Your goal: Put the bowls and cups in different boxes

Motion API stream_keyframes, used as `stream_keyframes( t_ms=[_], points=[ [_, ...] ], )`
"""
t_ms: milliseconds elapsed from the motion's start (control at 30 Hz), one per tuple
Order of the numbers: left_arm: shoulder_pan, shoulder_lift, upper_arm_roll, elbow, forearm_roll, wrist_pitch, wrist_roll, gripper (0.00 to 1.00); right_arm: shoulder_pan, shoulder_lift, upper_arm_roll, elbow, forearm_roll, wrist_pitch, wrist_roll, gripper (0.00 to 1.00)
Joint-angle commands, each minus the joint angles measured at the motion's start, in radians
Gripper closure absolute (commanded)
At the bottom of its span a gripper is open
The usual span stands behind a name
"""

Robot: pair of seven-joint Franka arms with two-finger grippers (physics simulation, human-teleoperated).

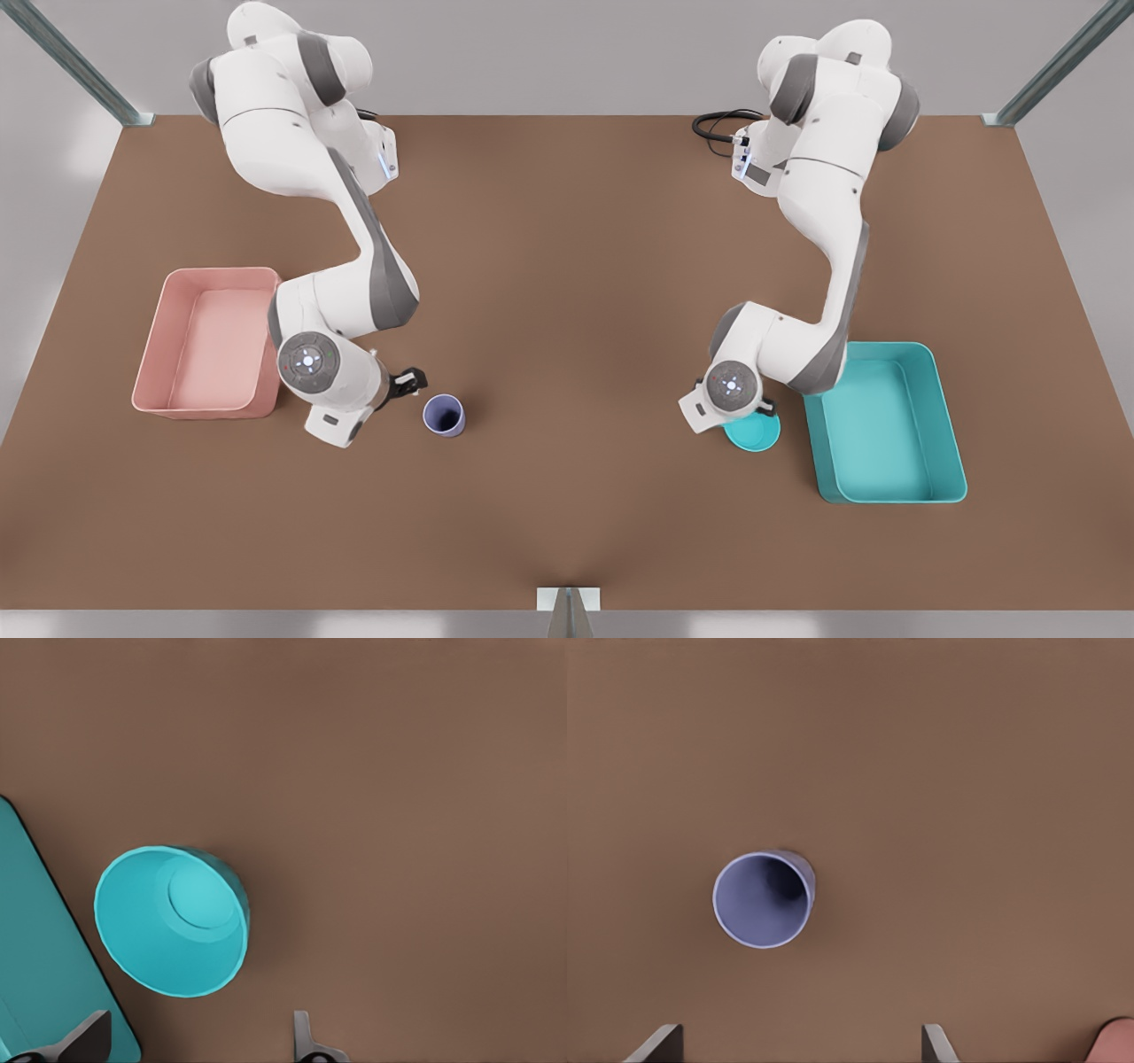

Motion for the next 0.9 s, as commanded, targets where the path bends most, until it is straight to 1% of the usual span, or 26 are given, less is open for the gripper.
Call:
stream_keyframes(
  t_ms=[0, 33, 167, 367, 533, 600, 633, 667, 733, 767, 800, 867],
  points=[
    [-0.002, 0.016, 0.000, -0.016, 0.082, 0.211, -0.266, 0.00, -0.001, 0.051, -0.001, 0.003, 0.048, 0.235, 0.108, 0.00],
    [-0.003, 0.022, 0.000, -0.028, 0.089, 0.211, -0.268, 0.00, -0.002, 0.068, -0.001, -0.005, 0.057, 0.266, 0.108, 0.00],
    [0.001, 0.034, 0.000, -0.070, 0.091, 0.210, -0.266, 0.00, -0.010, 0.082, -0.003, -0.040, 0.065, 0.289, 0.106, 0.00],
    [0.004, 0.076, 0.000, -0.080, 0.085, 0.211, -0.268, 0.00, -0.007, 0.088, -0.003, -0.123, 0.054, 0.291, 0.105, 0.00],
    [0.007, 0.096, 0.000, -0.086, 0.082, 0.240, -0.268, 0.00, 0.005, 0.114, -0.003, -0.133, 0.059, 0.307, 0.106, 0.00],
    [0.007, 0.100, 0.000, -0.088, 0.082, 0.242, -0.268, 0.03, 0.004, 0.118, -0.003, -0.140, 0.057, 0.309, 0.105, 0.00],
    [0.007, 0.100, 0.000, -0.086, 0.082, 0.242, -0.268, 0.13, 0.002, 0.120, -0.003, -0.149, 0.057, 0.317, 0.105, 0.00],
    [0.007, 0.100, 0.000, -0.086, 0.082, 0.244, -0.268, 0.27, 0.001, 0.128, -0.003, -0.155, 0.056, 0.329, 0.105, 0.00],
    [0.009, 0.102, 0.000, -0.086, 0.082, 0.242, -0.268, 0.38, -0.001, 0.148, -0.003, -0.155, 0.054, 0.343, 0.105, 0.00],
    [0.014, 0.100, 0.000, -0.086, 0.082, 0.242, -0.266, 0.46, -0.001, 0.155, -0.003, -0.155, 0.056, 0.349, 0.106, 0.00],
    [0.014, 0.100, 0.000, -0.086, 0.079, 0.242, -0.268, 0.50, 0.001, 0.161, -0.003, -0.155, 0.056, 0.350, 0.106, 0.00],
    [0.015, 0.097, 0.000, -0.086, 0.079, 0.241, -0.268, 0.61, 0.001, 0.171, -0.003, -0.155, 0.056, 0.350, 0.106, 0.00]
  ],
)
